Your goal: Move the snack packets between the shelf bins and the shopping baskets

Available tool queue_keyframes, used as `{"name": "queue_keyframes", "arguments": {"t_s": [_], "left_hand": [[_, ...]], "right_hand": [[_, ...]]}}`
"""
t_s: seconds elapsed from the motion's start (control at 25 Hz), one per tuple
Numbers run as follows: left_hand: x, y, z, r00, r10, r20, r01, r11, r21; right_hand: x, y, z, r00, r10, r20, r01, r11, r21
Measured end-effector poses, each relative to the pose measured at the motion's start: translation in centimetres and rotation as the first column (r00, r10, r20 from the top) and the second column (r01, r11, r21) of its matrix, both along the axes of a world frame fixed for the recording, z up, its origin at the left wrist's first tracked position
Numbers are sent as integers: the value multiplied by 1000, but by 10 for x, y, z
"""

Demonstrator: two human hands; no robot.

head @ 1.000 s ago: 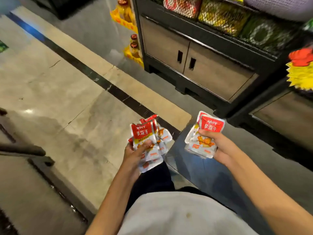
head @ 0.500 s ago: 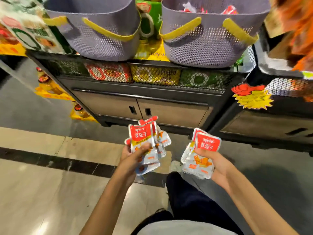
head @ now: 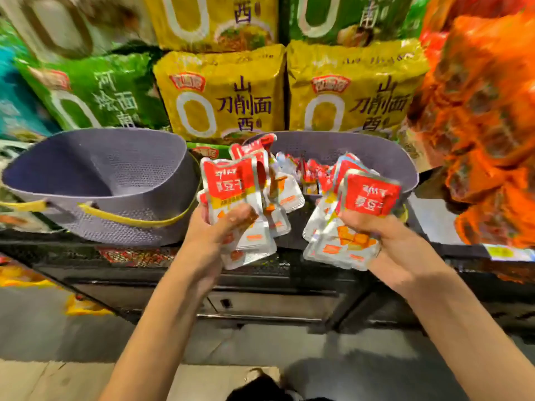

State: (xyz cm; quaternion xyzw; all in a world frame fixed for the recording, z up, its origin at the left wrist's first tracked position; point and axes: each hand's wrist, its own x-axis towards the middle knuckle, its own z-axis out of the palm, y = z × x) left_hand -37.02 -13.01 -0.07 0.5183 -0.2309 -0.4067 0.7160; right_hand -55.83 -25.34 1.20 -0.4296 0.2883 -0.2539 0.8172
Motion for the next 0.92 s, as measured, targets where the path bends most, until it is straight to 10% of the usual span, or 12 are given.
{"name": "queue_keyframes", "arguments": {"t_s": [0.16, 0.36, 0.52, 0.68, 0.92], "left_hand": [[35, -59, 39, 996, -85, 29, 86, 996, -31], [64, -122, 44, 949, -264, 174, 235, 957, 170], [74, -154, 22, 614, -422, 667, 42, 861, 507], [49, -151, 14, 265, -486, 832, -228, 807, 544], [51, -139, 11, 245, -287, 926, -140, 935, 326]], "right_hand": [[27, -47, 51, 991, 27, 127, -17, 997, -80], [60, -105, 44, 938, -161, -306, 54, 942, -330], [61, -124, 8, 794, -225, -564, -60, 895, -442], [60, -127, 0, 734, -329, -594, -71, 833, -548], [58, -120, -2, 501, -601, -623, -353, 515, -781]]}}
